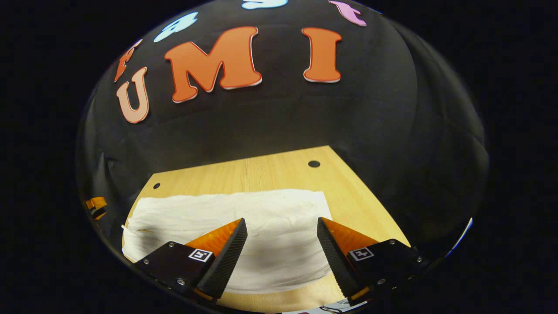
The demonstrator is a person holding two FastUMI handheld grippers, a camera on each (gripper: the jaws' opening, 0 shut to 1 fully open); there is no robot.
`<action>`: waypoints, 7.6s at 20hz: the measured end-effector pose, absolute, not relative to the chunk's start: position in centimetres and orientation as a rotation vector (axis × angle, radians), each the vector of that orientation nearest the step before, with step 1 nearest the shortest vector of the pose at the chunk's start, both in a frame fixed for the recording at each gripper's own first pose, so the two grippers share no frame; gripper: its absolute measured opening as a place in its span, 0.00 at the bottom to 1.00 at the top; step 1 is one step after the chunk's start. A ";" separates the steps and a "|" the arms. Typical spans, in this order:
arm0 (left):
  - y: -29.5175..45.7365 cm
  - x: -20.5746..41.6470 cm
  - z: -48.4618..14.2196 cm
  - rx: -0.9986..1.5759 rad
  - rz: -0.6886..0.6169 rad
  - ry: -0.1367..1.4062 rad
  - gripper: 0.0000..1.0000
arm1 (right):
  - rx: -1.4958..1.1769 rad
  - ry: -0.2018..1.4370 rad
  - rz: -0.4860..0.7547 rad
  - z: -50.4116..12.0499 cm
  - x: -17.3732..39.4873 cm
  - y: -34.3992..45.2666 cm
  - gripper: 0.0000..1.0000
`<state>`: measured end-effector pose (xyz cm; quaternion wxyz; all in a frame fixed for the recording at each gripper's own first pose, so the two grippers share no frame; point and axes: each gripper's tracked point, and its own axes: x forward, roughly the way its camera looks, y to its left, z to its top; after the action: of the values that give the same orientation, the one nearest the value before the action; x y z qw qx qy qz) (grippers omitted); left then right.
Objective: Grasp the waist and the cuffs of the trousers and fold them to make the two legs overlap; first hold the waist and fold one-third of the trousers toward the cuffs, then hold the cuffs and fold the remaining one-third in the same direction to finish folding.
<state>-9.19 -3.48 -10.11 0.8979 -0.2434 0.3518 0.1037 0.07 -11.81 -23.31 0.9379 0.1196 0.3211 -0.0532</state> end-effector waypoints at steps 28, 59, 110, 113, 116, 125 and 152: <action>-0.6 -14.9 -9.5 -1.141 0.691 1.068 0.94 | 0.823 1.128 -0.285 -38.4 -7.6 -12.2 0.89; 1.6 -7.6 -12.7 -1.202 0.600 0.876 0.27 | 1.034 0.995 -0.470 -45.4 -4.8 -17.2 0.45; -1.0 24.9 -8.9 -0.440 0.023 1.153 0.10 | 1.045 0.887 -0.318 -37.5 21.4 -17.9 0.01; -0.5 25.6 -9.6 -0.396 0.044 1.188 0.12 | 1.038 0.900 -0.299 -36.8 22.6 -17.9 0.01; 0.5 26.7 -9.5 -0.391 0.110 1.165 0.19 | 1.056 0.898 -0.318 -37.9 22.6 -18.6 0.01; 1.4 26.1 -5.2 -0.275 0.148 1.119 0.79 | 0.860 0.855 -0.307 -36.4 17.2 -20.4 0.76; -8.9 21.2 -0.3 0.016 -0.085 1.175 0.96 | 0.728 1.040 -0.522 -43.7 8.6 -19.6 0.14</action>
<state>21.18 -8.92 -0.35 0.8314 0.0074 0.5541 -0.0399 8.61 -19.56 -43.73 0.7736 0.3361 0.4803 -0.2409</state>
